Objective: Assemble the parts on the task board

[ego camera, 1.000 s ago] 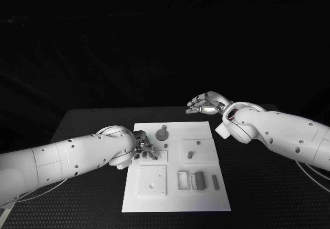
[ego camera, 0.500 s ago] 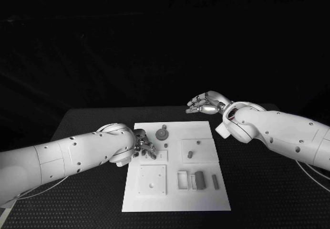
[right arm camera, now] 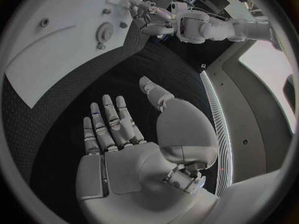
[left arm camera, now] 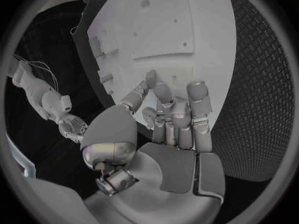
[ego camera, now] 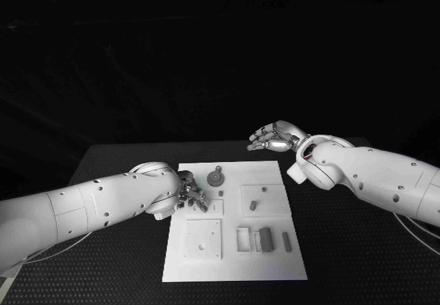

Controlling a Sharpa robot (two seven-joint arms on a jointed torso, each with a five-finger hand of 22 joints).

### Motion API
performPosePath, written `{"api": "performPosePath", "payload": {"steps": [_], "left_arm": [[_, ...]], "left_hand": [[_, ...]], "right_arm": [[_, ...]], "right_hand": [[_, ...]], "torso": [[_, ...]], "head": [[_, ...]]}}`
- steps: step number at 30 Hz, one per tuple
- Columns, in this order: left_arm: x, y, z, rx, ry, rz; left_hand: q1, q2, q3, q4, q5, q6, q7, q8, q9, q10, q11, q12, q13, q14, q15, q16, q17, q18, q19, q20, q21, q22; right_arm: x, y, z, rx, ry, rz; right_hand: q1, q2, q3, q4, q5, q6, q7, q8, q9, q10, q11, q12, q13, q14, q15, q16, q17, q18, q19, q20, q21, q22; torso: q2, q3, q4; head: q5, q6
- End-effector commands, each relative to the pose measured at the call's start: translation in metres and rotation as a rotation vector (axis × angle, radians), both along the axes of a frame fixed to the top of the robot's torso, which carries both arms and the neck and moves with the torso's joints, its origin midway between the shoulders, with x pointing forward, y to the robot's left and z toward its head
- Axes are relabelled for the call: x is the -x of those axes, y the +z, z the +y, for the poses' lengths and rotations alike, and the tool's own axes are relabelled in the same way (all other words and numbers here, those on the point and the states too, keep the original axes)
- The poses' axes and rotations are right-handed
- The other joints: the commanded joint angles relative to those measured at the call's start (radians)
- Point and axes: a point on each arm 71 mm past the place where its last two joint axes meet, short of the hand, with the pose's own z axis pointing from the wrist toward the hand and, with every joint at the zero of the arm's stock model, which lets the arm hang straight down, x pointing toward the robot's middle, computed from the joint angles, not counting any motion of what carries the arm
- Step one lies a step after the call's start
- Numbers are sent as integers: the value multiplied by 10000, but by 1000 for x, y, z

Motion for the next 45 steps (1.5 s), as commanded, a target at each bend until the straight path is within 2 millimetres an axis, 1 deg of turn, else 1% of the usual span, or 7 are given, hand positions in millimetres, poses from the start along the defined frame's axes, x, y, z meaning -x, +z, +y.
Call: {"api": "performPosePath", "payload": {"steps": [1, 9, 15, 26, 29, 35, 45], "left_arm": [[3, -3, -3, 28, -90, 313], [4, -1, -3, 268, 39, 74], [3, 4, -3, 324, -13, -376], [4, 7, -3, 333, 116, -688], [4, 6, -2, 295, 130, -668], [4, 6, -3, 271, 141, -647], [5, 6, -3, 267, 250, -716]], "left_hand": [[966, 916, 43, -1, 33, -53, 25, 56, 13, -44, -26, 34, -10, -5, -95, 20, -17, 159, -26, -36, -43, 185], [967, 918, 37, 2, 32, -53, 26, 55, 18, -44, -25, 36, -11, -5, -94, 21, -17, 157, -26, -35, -43, 186], [969, 916, 33, 2, 33, -51, 26, 55, 21, -43, -25, 38, -12, -4, -94, 23, -18, 157, -24, -36, -41, 186], [982, 912, 26, 3, 34, -38, 21, 59, 34, -33, -31, 45, -15, 5, -98, 28, -18, 160, -10, -41, -34, 188], [986, 914, 25, 3, 35, -36, 19, 59, 37, -31, -33, 46, -16, 8, -100, 29, -18, 160, -6, -42, -33, 187], [987, 911, 22, 5, 35, -34, 18, 58, 41, -30, -34, 47, -18, 11, -101, 29, -19, 160, -2, -43, -32, 187], [982, 917, 16, 14, 34, -34, 18, 55, 46, -28, -35, 47, -23, 14, -103, 29, -21, 159, 4, -43, -31, 185]], "right_arm": [[0, 0, 2, 31, 147, 2], [0, -1, 1, 33, 137, 11], [0, -1, 1, 35, 124, 18], [0, -2, 0, 35, 119, 23], [0, -2, 0, 35, 119, 29], [0, -2, 0, 36, 118, 35], [1, -2, 0, 32, 117, 39]], "right_hand": [[-91, -34, 0, 78, 24, -46, 532, 38, -11, 7, 11, -64, 1, -69, 33, -64, -12, -149, -38, 1, -65, 5], [-92, -34, 0, 83, 23, -46, 532, 39, -13, 7, 11, -65, 1, -71, 33, -64, -12, -149, -38, 1, -65, 3], [-93, -35, -1, 86, 23, -46, 533, 40, -15, 7, 11, -66, 1, -72, 33, -63, -13, -149, -39, 1, -67, -6], [-95, -38, -3, 92, 23, -48, 533, 42, -19, 7, 11, -68, 2, -73, 33, -63, -13, -149, -38, 1, -63, 12], [-96, -37, -3, 95, 23, -48, 533, 42, -20, 7, 11, -68, 2, -74, 33, -62, -13, -149, -40, 1, -67, -8], [-97, -37, -4, 99, 23, -48, 533, 43, -22, 8, 12, -69, 2, -75, 33, -62, -13, -149, -41, 1, -69, -25], [-100, -37, -5, 106, 22, -48, 533, 45, -26, 8, 12, -70, 2, -76, 33, -61, -13, -149, -39, 1, -65, -1]], "torso": [[-5, 0, 8], [-4, -2, -1], [-4, -2, 1], [-5, -5, 6], [-4, -8, 9], [-6, 0, 5], [-5, 2, 5]], "head": [[-11, -2], [-6, 12], [-10, 16], [-11, 27], [-10, 31], [1, 31], [9, 23]]}}
